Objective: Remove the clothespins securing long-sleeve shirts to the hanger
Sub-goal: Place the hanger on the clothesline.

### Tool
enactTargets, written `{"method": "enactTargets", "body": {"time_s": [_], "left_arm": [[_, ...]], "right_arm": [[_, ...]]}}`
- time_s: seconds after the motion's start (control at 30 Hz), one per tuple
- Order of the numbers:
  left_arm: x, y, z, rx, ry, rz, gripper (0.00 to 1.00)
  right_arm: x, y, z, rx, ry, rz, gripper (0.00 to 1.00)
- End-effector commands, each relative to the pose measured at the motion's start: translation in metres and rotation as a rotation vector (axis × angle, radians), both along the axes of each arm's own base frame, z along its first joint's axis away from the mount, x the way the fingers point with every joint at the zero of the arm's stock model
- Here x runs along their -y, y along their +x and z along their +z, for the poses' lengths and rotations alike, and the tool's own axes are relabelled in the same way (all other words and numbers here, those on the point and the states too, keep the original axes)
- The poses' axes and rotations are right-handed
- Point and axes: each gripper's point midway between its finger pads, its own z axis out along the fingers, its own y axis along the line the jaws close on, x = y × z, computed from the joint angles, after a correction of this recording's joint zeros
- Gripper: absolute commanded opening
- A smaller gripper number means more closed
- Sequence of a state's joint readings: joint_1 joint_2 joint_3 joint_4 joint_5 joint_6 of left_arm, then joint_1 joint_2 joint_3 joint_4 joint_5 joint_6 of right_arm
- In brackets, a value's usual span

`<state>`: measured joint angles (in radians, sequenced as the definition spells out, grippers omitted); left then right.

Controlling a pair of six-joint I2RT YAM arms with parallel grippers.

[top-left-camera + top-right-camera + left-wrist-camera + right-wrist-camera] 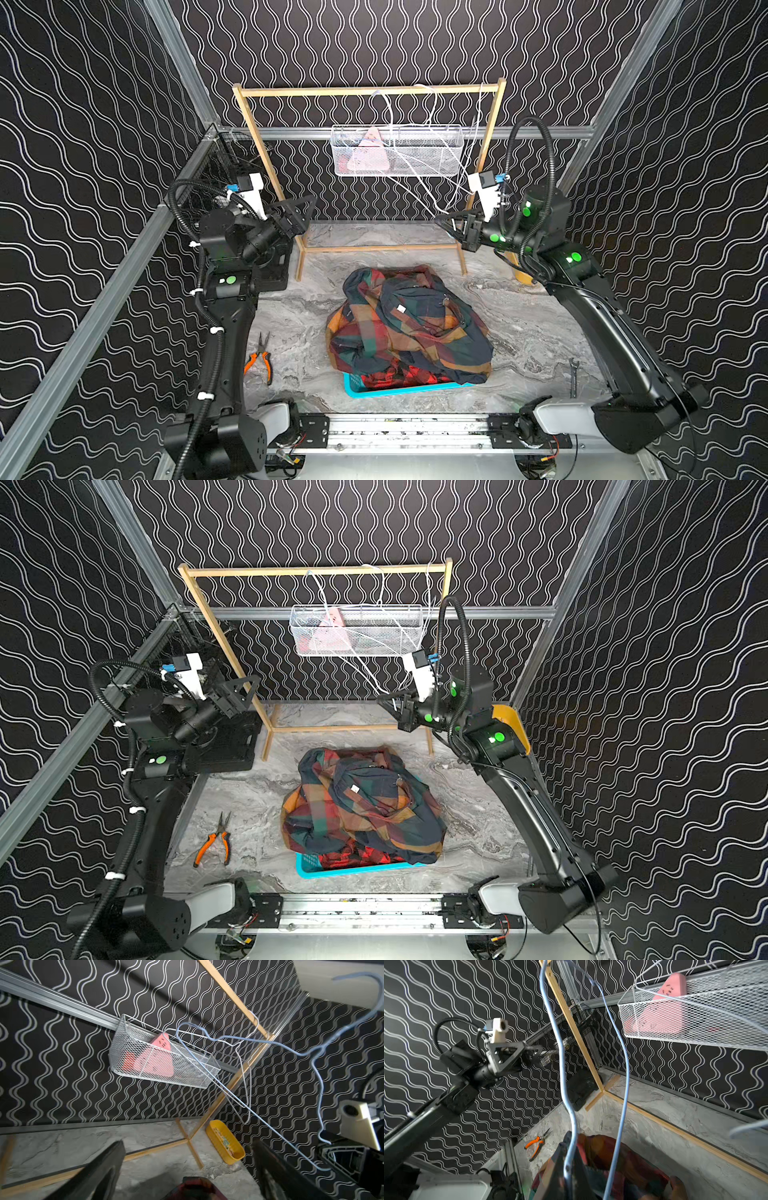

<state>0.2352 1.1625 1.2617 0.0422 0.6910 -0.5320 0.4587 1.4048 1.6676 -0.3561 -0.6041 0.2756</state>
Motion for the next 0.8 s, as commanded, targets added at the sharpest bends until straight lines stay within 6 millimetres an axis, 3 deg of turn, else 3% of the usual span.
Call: {"method": "enactTargets", "body": {"time_s": [0.0, 0.13, 0.3, 0.5, 0.7, 0.77], "left_arm": [[-0.02, -0.006, -0.026, -0.099, 0.142, 0.143, 0.99], [-0.03, -0.017, -0.029, -0.124, 0.192, 0.223, 0.99], [-0.038, -0.025, -0.042, -0.157, 0.213, 0.282, 0.99], [-0.045, -0.03, -0.056, -0.201, 0.251, 0.325, 0.99], [-0.048, -0.034, -0.061, -0.219, 0.278, 0.354, 0.99], [-0.047, -0.033, -0.064, -0.227, 0.282, 0.352, 0.99]], "right_arm": [[-0.017, 0.016, 0.02, -0.022, 0.077, 0.002, 0.0], [-0.032, 0.039, 0.03, -0.031, 0.098, 0.002, 0.0], [-0.05, 0.067, 0.027, -0.075, 0.135, 0.001, 0.0], [-0.086, 0.084, 0.03, -0.091, 0.173, 0.062, 0.0], [-0.104, 0.113, 0.024, -0.108, 0.21, 0.04, 0.0], [-0.112, 0.129, 0.006, -0.139, 0.206, 0.024, 0.0]]}}
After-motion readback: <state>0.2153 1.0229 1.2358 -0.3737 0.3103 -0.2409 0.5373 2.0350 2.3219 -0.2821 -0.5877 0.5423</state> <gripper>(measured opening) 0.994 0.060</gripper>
